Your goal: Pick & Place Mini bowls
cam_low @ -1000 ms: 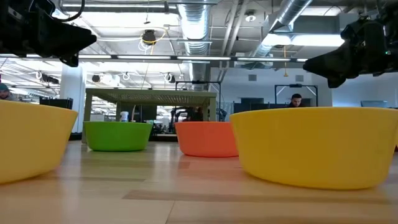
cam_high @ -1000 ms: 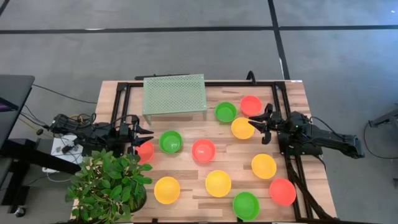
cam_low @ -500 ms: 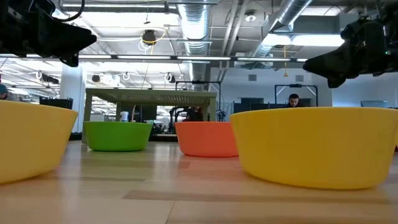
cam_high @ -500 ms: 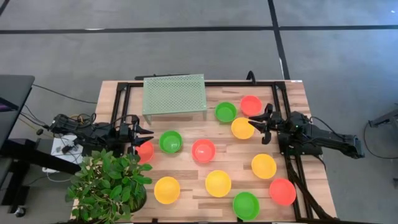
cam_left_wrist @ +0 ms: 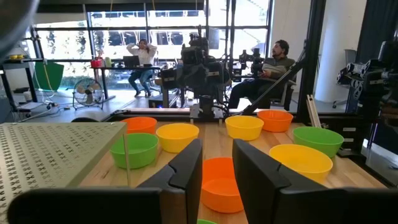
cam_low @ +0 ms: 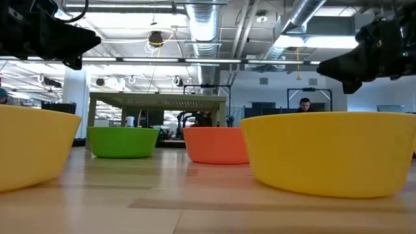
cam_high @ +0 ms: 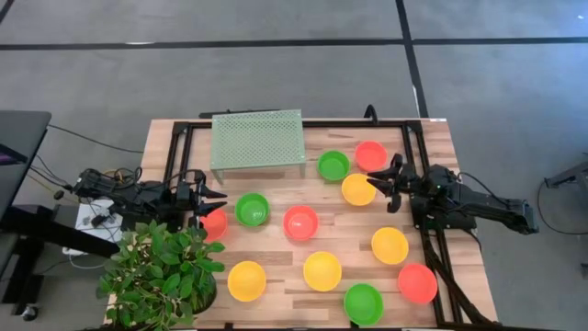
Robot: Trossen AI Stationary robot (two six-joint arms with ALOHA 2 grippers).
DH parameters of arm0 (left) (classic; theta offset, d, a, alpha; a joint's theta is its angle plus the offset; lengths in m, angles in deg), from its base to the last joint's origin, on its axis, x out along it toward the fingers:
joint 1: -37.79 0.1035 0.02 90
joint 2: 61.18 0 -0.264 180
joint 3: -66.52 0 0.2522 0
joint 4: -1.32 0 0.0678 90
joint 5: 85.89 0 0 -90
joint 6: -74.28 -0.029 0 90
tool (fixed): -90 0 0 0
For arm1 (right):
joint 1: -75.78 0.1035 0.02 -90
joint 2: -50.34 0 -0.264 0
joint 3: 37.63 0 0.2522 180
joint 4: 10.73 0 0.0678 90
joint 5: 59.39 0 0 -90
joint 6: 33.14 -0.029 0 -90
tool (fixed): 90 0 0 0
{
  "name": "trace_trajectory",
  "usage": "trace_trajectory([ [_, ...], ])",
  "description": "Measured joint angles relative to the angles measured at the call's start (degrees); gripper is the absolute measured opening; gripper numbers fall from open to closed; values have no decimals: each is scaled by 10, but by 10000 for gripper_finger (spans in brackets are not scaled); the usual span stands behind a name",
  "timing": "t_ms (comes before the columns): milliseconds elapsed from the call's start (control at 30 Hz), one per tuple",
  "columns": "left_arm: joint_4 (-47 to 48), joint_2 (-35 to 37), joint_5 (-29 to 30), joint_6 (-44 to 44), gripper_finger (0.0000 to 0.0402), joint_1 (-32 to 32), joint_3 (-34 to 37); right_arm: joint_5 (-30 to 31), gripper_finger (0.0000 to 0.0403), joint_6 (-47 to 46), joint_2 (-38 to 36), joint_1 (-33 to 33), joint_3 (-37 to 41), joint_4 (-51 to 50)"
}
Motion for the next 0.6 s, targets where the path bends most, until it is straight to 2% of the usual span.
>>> trace_trajectory([
  [133,0,0,0,0,90,0,0,0,88,-25,0,0,0,8],
  [467,0,0,0,0,90,0,0,0,88,-19,0,0,0,81],
  [600,0,0,0,0,90,0,0,-1,88,-50,0,4,0,92],
])
